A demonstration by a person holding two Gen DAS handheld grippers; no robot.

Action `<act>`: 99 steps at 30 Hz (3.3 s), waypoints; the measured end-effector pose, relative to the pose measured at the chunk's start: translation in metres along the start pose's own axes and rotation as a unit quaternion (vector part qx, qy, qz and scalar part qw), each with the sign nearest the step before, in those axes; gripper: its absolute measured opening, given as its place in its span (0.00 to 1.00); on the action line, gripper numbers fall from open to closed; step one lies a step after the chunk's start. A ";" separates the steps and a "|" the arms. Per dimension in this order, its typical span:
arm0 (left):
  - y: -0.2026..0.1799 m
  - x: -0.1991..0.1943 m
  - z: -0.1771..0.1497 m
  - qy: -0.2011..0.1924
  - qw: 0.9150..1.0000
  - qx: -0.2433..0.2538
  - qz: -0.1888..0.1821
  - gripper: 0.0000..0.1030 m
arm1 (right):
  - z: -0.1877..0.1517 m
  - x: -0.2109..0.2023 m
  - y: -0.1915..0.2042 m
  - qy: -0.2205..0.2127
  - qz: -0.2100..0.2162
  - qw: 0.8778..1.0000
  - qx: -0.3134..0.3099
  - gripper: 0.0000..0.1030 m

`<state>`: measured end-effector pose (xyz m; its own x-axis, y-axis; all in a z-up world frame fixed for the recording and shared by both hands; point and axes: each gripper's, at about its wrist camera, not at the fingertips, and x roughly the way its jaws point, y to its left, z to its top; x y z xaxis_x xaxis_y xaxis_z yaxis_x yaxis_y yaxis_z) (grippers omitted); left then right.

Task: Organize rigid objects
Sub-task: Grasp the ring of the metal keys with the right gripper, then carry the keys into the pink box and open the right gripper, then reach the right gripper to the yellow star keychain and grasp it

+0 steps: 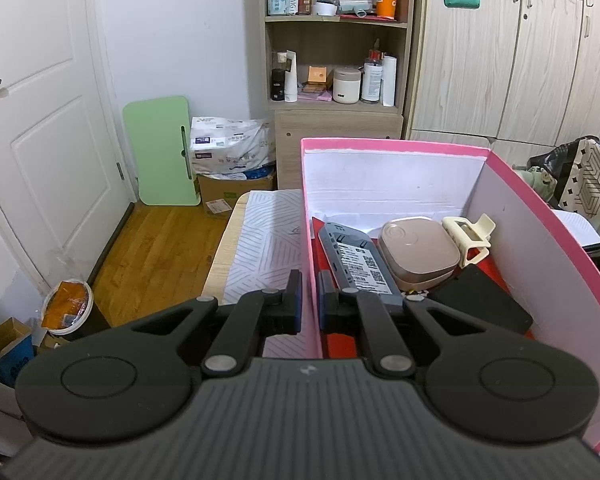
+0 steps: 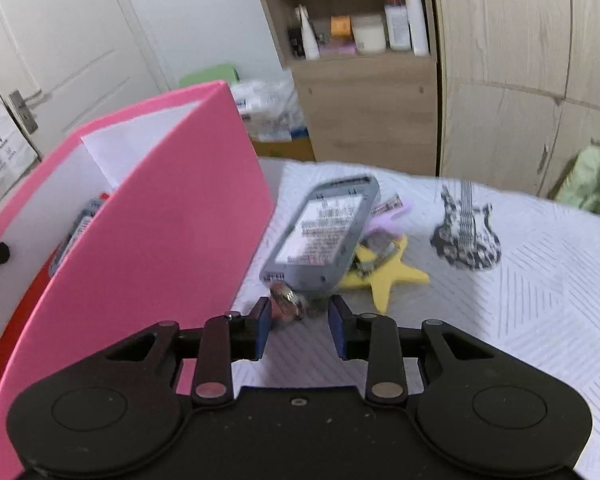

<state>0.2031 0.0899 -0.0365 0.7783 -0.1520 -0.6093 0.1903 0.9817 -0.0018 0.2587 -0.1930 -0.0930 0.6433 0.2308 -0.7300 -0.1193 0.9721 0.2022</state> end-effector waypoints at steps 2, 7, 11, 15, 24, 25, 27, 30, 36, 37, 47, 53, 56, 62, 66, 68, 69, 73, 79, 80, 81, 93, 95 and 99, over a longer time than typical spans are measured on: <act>0.000 0.000 0.000 0.000 1.000 -0.001 -0.001 0.07 | -0.002 0.001 0.002 -0.012 -0.001 1.000 -0.011 0.35; 0.000 0.000 0.000 0.001 1.000 -0.003 -0.005 0.07 | -0.009 -0.009 0.004 -0.031 0.007 0.999 -0.030 0.06; 0.000 0.000 0.000 0.000 1.000 -0.003 -0.004 0.07 | -0.012 -0.029 0.004 -0.039 0.027 0.999 -0.026 0.06; 0.000 0.000 0.000 0.001 1.000 -0.004 -0.005 0.07 | -0.011 -0.051 0.005 -0.054 0.044 0.997 -0.017 0.06; 0.001 0.000 0.000 0.001 1.000 -0.005 -0.003 0.08 | -0.003 -0.107 0.027 -0.105 0.061 0.992 -0.034 0.06; 0.001 0.000 0.000 0.001 1.000 -0.004 -0.003 0.08 | -0.001 -0.114 0.030 -0.112 0.062 0.991 -0.041 0.06; 0.001 0.000 0.000 0.001 1.000 -0.004 -0.003 0.08 | 0.005 -0.131 0.040 -0.127 0.068 0.988 -0.055 0.06; 0.001 0.000 0.000 0.001 1.000 -0.004 -0.002 0.08 | 0.015 -0.153 0.057 -0.140 0.079 0.984 -0.081 0.06; 0.000 0.000 0.000 0.001 1.000 0.004 0.003 0.08 | 0.027 -0.161 0.083 -0.089 0.158 0.980 -0.086 0.06; 0.001 -0.001 0.000 0.001 1.000 0.002 0.002 0.08 | 0.026 -0.159 0.088 -0.079 0.172 0.978 -0.088 0.06; 0.002 0.000 0.000 0.000 1.000 -0.009 -0.008 0.08 | 0.015 -0.109 0.146 0.033 0.241 0.964 -0.110 0.06; 0.002 0.001 0.000 0.000 1.000 -0.010 -0.010 0.07 | 0.008 -0.059 0.169 0.091 0.232 0.961 -0.116 0.06; 0.002 0.001 0.000 0.001 1.000 -0.010 -0.011 0.07 | 0.007 -0.048 0.172 0.091 0.225 0.963 -0.114 0.10; 0.004 0.004 0.000 0.006 1.000 -0.016 -0.018 0.07 | 0.015 -0.066 0.165 0.057 0.231 0.964 -0.121 0.13; 0.004 0.005 0.001 0.012 1.000 -0.015 -0.017 0.07 | 0.011 -0.090 0.144 0.023 0.216 0.971 -0.101 0.19; 0.003 0.007 0.001 0.021 1.000 -0.014 -0.017 0.07 | 0.004 -0.104 0.133 0.003 0.207 0.974 -0.093 0.20; 0.004 0.009 0.003 0.032 0.999 -0.015 -0.017 0.08 | 0.001 -0.111 0.127 -0.009 0.203 0.975 -0.088 0.22; 0.011 0.022 0.011 0.115 0.993 -0.024 -0.031 0.12 | -0.006 -0.137 0.100 -0.046 0.186 0.979 -0.066 0.24; 0.010 -0.002 0.025 0.170 0.985 -0.001 -0.027 0.35 | -0.011 -0.155 0.065 -0.071 0.161 0.982 -0.066 0.30; 0.008 -0.008 0.026 0.175 0.984 0.011 -0.016 0.41 | -0.013 -0.156 0.057 -0.074 0.158 0.983 -0.063 0.31; 0.004 -0.013 0.026 0.177 0.984 0.023 -0.004 0.41 | -0.015 -0.156 0.051 -0.076 0.156 0.983 -0.060 0.31; -0.012 -0.025 0.010 0.224 0.974 0.029 0.025 0.09 | -0.053 -0.159 -0.006 -0.099 0.119 0.987 -0.042 0.38; -0.017 -0.026 0.008 0.218 0.975 0.028 0.035 0.06 | -0.055 -0.159 -0.011 -0.107 0.102 0.987 -0.066 0.45; -0.024 -0.030 0.005 0.198 0.979 0.031 0.045 0.04 | -0.048 -0.152 -0.012 -0.116 0.050 0.985 -0.118 0.52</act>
<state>0.1782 0.0702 -0.0148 0.5034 0.0032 -0.8641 0.1778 0.9782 0.1072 0.1256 -0.2372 -0.0161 0.7717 0.3359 -0.5401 -0.3456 0.9343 0.0872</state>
